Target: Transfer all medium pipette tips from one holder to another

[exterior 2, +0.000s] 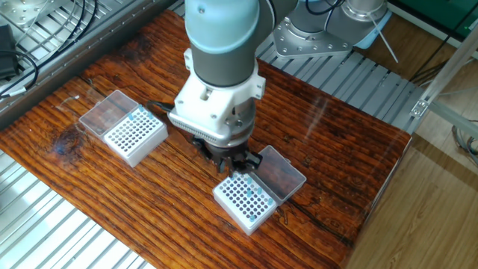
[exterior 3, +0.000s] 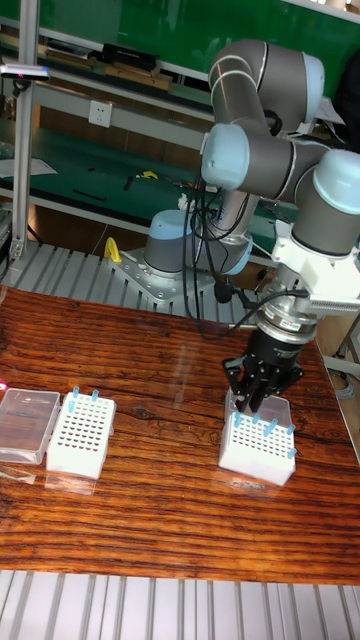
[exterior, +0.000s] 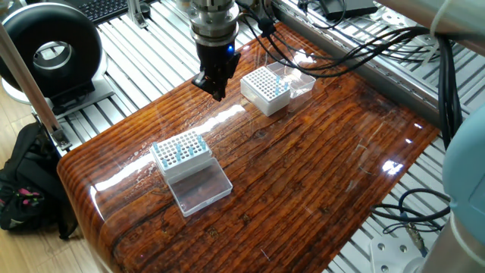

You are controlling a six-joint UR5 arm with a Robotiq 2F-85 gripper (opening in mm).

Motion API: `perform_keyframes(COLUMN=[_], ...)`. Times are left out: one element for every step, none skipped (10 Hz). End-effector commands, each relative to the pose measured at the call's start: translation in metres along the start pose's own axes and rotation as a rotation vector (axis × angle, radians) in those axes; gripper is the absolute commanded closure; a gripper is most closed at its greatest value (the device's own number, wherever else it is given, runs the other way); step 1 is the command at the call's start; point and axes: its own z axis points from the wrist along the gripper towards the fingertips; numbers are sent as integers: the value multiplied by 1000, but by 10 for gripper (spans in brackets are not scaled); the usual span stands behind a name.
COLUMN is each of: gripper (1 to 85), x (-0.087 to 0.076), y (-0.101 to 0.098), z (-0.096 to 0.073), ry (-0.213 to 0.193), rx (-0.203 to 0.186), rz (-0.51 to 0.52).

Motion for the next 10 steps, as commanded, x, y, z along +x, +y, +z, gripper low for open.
perform_keyframes(gripper=[557, 540, 540, 540, 540, 540, 540, 540, 540, 540], x=[-7, -8, -7, -5, -2, 0, 2, 5, 7, 7], y=[6, 4, 1, 0, -3, 0, -3, -2, -1, -1], z=[16, 19, 19, 20, 24, 28, 30, 31, 34, 35], ry=[-26, -31, -28, -28, -28, -32, -38, -37, -40, -44], rx=[-27, -21, -12, -11, -13, -35, -37, -42, -45, -42], rz=[27, 27, 28, 29, 34, 41, 43, 54, 71, 80])
